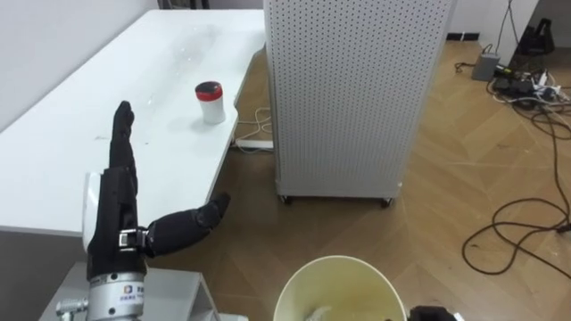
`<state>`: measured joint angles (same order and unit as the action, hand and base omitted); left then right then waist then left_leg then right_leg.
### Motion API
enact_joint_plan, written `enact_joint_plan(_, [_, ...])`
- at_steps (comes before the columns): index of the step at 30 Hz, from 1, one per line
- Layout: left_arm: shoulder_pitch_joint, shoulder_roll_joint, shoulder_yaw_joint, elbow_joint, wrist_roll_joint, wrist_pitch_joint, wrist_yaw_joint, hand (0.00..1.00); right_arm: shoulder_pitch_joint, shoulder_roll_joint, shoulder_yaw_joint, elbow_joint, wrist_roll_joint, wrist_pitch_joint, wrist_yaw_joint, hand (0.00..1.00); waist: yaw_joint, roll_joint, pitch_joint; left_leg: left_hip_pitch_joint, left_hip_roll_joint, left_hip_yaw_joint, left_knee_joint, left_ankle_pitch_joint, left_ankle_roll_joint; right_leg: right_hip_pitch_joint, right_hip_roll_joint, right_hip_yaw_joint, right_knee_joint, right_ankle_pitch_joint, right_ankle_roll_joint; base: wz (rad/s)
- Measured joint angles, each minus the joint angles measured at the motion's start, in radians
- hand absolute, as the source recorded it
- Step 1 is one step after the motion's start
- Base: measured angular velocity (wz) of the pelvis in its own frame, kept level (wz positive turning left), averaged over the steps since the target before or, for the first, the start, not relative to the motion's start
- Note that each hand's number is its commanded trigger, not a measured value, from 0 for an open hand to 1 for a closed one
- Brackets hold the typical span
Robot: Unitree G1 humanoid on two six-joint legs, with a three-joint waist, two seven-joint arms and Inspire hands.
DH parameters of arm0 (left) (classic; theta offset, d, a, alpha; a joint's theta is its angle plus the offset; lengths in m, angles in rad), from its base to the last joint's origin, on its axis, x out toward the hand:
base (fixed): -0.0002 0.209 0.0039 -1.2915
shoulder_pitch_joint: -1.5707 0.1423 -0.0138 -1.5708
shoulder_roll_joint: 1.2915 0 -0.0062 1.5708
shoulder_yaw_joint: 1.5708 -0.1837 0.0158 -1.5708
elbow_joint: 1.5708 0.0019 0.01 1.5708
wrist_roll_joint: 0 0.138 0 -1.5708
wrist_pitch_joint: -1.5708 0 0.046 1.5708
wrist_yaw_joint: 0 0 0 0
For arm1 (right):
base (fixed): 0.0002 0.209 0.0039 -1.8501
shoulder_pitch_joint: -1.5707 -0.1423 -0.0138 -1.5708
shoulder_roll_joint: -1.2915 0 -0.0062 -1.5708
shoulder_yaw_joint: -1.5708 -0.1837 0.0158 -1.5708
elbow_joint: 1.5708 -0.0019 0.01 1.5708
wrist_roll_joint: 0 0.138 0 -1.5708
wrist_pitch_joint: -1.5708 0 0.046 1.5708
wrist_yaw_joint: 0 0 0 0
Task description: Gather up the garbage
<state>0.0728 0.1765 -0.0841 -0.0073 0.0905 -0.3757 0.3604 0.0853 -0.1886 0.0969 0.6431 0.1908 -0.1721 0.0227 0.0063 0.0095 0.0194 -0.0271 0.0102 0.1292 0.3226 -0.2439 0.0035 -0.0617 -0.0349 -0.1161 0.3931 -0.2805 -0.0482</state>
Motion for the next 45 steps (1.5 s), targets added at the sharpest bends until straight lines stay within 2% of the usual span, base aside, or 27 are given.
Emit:
enact_joint_plan(5, [-0.002, -0.001, 0.0, 0.005, 0.009, 0.0, -0.001, 0.0, 0.0, 0.002, 0.004, 0.006, 0.006, 0.001, -0.011, 1.0, 0.017, 0.0, 0.0007, -0.012, -0.009, 0.033, 0.03, -0.028, 0.028, -0.03, -0.019, 0.002, 0.058, -0.013, 0.023, -0.16])
enact_joint_plan(7, [-0.003, -0.001, 0.0, 0.01, 0.008, -0.001, 0.005, 0.0, -0.001, -0.003, 0.019, 0.007, 0.022, 0.0, -0.012, 1.0, 0.03, 0.001, 0.0, -0.028, -0.005, 0.032, 0.05, -0.042, 0.038, -0.059, -0.029, -0.044, 0.101, 0.004, 0.04, -0.32])
enact_joint_plan(9, [-0.005, -0.01, -0.001, 0.026, 0.009, -0.001, 0.022, 0.0, -0.013, -0.005, 0.029, 0.019, 0.034, 0.0, -0.012, 1.0, 0.025, 0.016, 0.0109, -0.034, 0.003, 0.019, 0.065, -0.06, 0.057, -0.168, -0.049, -0.073, 0.25, 0.02, 0.069, -0.28])
enact_joint_plan(11, [-0.005, -0.01, -0.005, 0.04, 0.006, -0.001, 0.03, 0.0, -0.015, -0.004, 0.036, 0.018, 0.031, 0.005, -0.009, 1.0, 0.021, 0.032, 0.0147, -0.036, 0.005, -0.012, 0.07, -0.069, 0.063, -0.255, -0.034, -0.052, 0.189, 0.027, 0.074, -0.14])
enact_joint_plan(14, [-0.005, 0.001, -0.02, 0.046, 0.008, -0.001, 0.027, 0.0, -0.009, -0.004, 0.04, 0.026, 0.032, 0.022, 0.012, 1.0, -0.024, 0.029, 0.0131, -0.021, 0.005, -0.046, 0.082, -0.099, 0.054, -0.323, -0.055, -0.056, -0.052, 0.145, 0.086, 0.42])
enact_joint_plan(15, [-0.005, 0.003, -0.023, 0.05, 0.008, -0.001, 0.026, 0.0, -0.009, -0.006, 0.043, 0.036, 0.032, 0.022, 0.014, 1.0, -0.032, 0.025, 0.0109, 0.0, 0.004, -0.053, 0.1, -0.129, 0.046, -0.32, -0.07, -0.056, -0.133, 0.183, 0.084, 0.23])
enact_joint_plan(17, [-0.004, -0.001, -0.024, 0.062, 0.008, -0.001, 0.026, 0.0, -0.009, -0.014, 0.048, 0.051, 0.032, 0.022, 0.014, 1.0, -0.03, 0.035, 0.0026, 0.023, 0.019, -0.07, 0.142, -0.184, 0.02, -0.313, -0.079, -0.085, -0.129, 0.267, 0.055, 0.19])
enact_joint_plan(18, [-0.005, 0.003, -0.031, 0.068, 0.006, -0.001, 0.025, 0.0, -0.01, -0.02, 0.048, 0.051, 0.033, 0.021, 0.019, 1.0, -0.033, 0.054, -0.0049, 0.035, 0.047, -0.084, 0.165, -0.215, -0.005, -0.316, -0.067, -0.11, -0.068, 0.284, 0.038, 0.26])
enact_joint_plan(20, [-0.007, 0.011, -0.04, 0.069, 0.002, 0.0, 0.019, 0.0, -0.012, -0.02, 0.049, 0.051, 0.029, 0.02, 0.027, 1.0, -0.03, 0.06, -0.0067, 0.072, 0.085, -0.091, 0.172, -0.253, -0.04, -0.323, -0.045, -0.135, 0.034, 0.267, 0.007, 0.27])
enact_joint_plan(21, [-0.006, 0.008, -0.041, 0.069, 0.001, 0.005, 0.017, 0.0, -0.012, -0.02, 0.056, 0.045, 0.023, 0.02, 0.034, 1.0, -0.025, 0.065, -0.0085, 0.093, 0.119, -0.087, 0.201, -0.267, -0.063, -0.323, -0.017, -0.137, 0.098, 0.224, -0.009, 0.21])
enact_joint_plan(23, [-0.006, 0.01, -0.038, 0.068, -0.003, 0.016, 0.011, 0.0, -0.013, -0.028, 0.079, 0.019, 0.02, 0.021, 0.036, 1.0, -0.019, 0.062, -0.0082, 0.044, 0.172, -0.084, 0.391, -0.239, -0.072, -0.317, 0.024, -0.13, 0.166, 0.143, -0.029, 0.0])
enact_joint_plan(24, [-0.005, 0.01, -0.038, 0.068, -0.022, 0.032, 0.004, 0.0, -0.015, -0.038, 0.09, 0.005, 0.019, 0.02, 0.045, 1.0, -0.001, 0.065, -0.0073, -0.007, 0.206, -0.09, 0.556, -0.159, -0.079, -0.292, 0.047, -0.132, 0.192, 0.103, -0.048, -0.43])
enact_joint_plan(25, [-0.004, 0.009, -0.036, 0.068, -0.024, 0.04, 0.004, 0.0, -0.018, -0.043, 0.105, 0.003, 0.019, 0.02, 0.047, 1.0, 0.008, 0.063, -0.0064, -0.053, 0.229, -0.102, 0.697, -0.021, -0.072, -0.252, 0.065, -0.135, 0.207, 0.076, -0.073, -0.42])
enact_joint_plan(27, [-0.007, 0.011, -0.037, 0.067, -0.027, 0.042, -0.005, 0.0, -0.017, -0.043, 0.113, 0.003, 0.023, 0.018, 0.055, 1.0, -0.002, 0.046, -0.0051, -0.108, 0.225, -0.132, 0.809, 0.113, -0.067, -0.185, 0.068, -0.135, 0.206, 0.029, -0.085, 0.01])
enact_joint_plan(30, [-0.01, 0.008, -0.037, 0.067, -0.03, 0.041, -0.004, 0.0, -0.018, -0.05, 0.106, 0.005, 0.036, 0.006, 0.038, 1.0, -0.003, 0.015, 0.0057, -0.224, 0.2, -0.091, 0.76, 0.04, -0.059, -0.105, 0.063, -0.128, 0.151, 0.005, -0.091, 0.03])
enact_joint_plan(31, [-0.007, 0.007, -0.037, 0.068, -0.031, 0.041, 0.005, 0.0, -0.018, -0.051, 0.107, 0.011, 0.036, 0.004, 0.031, 1.0, -0.003, 0.0, 0.0098, -0.253, 0.179, -0.076, 0.661, 0.009, -0.069, -0.076, 0.058, -0.126, 0.115, 0.005, -0.091, 0.0])
enact_joint_plan(33, [0.0, 0.007, -0.037, 0.068, -0.028, 0.041, 0.021, 0.0, -0.017, -0.052, 0.105, 0.028, 0.036, 0.004, 0.017, 1.0, -0.003, -0.011, 0.0084, -0.268, 0.151, -0.072, 0.455, 0.004, -0.075, -0.033, 0.054, -0.129, 0.054, 0.008, -0.086, 0.08])
enact_joint_plan(35, [0.0, 0.008, -0.031, 0.068, -0.012, 0.039, 0.034, 0.0, -0.018, -0.053, 0.094, 0.048, 0.035, 0.001, 0.011, 1.0, 0.001, -0.013, 0.0047, -0.257, 0.14, -0.068, 0.25, 0.02, -0.084, -0.005, 0.055, -0.135, 0.016, 0.008, -0.081, 0.03])
enact_joint_plan(36, [-0.001, 0.009, -0.025, 0.067, 0.001, 0.038, 0.043, 0.0, -0.019, -0.053, 0.081, 0.044, 0.034, 0.001, 0.012, 1.0, 0.003, -0.009, 0.0007, -0.258, 0.131, -0.063, 0.155, 0.056, -0.081, -0.002, 0.055, -0.137, 0.012, 0.004, -0.075, -0.09])
enact_joint_plan(37, [0.0, 0.014, -0.023, 0.067, 0.002, 0.036, 0.045, 0.0, -0.019, -0.051, 0.076, 0.04, 0.034, 0.0, 0.01, 1.0, 0.011, -0.015, -0.0028, -0.251, 0.113, -0.061, 0.126, 0.107, -0.066, 0.004, 0.046, -0.139, 0.007, -0.002, -0.063, -0.08])
enact_joint_plan(38, [0.0, 0.015, -0.023, 0.067, 0.002, 0.036, 0.045, 0.0, -0.016, -0.052, 0.077, 0.039, 0.034, 0.0, 0.012, 1.0, 0.009, -0.022, -0.0061, -0.24, 0.106, -0.059, 0.11, 0.114, -0.061, 0.008, 0.036, -0.15, 0.005, -0.002, -0.056, 0.07])
enact_joint_plan(39, [-0.001, 0.015, -0.024, 0.067, 0.003, 0.036, 0.044, 0.0, -0.012, -0.055, 0.074, 0.04, 0.035, 0.0, 0.016, 1.0, 0.0, -0.026, -0.0099, -0.204, 0.088, -0.069, 0.064, 0.124, -0.056, 0.019, 0.019, -0.178, 0.012, 0.004, -0.035, 0.17])
enact_joint_plan(40, [-0.004, 0.013, -0.029, 0.068, 0.002, 0.036, 0.041, 0.0, -0.008, -0.056, 0.066, 0.04, 0.036, -0.002, 0.022, 1.0, -0.001, -0.023, -0.0071, -0.154, 0.078, -0.117, 0.01, 0.137, -0.059, -0.001, 0.005, -0.186, 0.064, 0.012, 0.014, 0.07])
enact_joint_plan(41, [-0.003, 0.011, -0.033, 0.068, 0.002, 0.036, 0.041, 0.0, -0.005, -0.056, 0.065, 0.04, 0.037, -0.004, 0.023, 1.0, 0.003, -0.015, -0.0089, -0.134, 0.08, -0.16, -0.011, 0.141, -0.065, -0.011, 0.005, -0.174, 0.068, 0.0, 0.03, -0.41])
enact_joint_plan(42, [-0.006, 0.012, -0.024, 0.066, 0.0, 0.028, 0.044, 0.0, -0.013, -0.056, 0.07, 0.014, 0.037, -0.005, 0.025, 1.0, 0.018, -0.012, -0.011, -0.125, 0.079, -0.208, -0.026, 0.144, -0.073, -0.045, 0.001, -0.122, -0.029, 0.013, 0.029, -0.49])
enact_joint_plan(43, [-0.011, 0.014, -0.004, 0.069, -0.009, 0.027, 0.044, 0.0, -0.005, -0.057, 0.078, -0.031, 0.033, -0.01, 0.023, 1.0, 0.013, -0.002, -0.0138, -0.137, 0.083, -0.206, -0.033, 0.132, -0.091, -0.054, -0.012, -0.125, -0.059, 0.1, -0.001, -0.26])
enact_joint_plan(45, [-0.018, 0.013, -0.015, 0.062, -0.017, 0.026, 0.029, 0.0, 0.018, -0.055, 0.078, -0.057, 0.037, -0.016, 0.023, 1.0, -0.004, -0.002, -0.0145, -0.116, 0.087, -0.137, -0.058, 0.135, -0.091, -0.034, -0.011, -0.17, -0.073, 0.103, -0.008, 0.23])
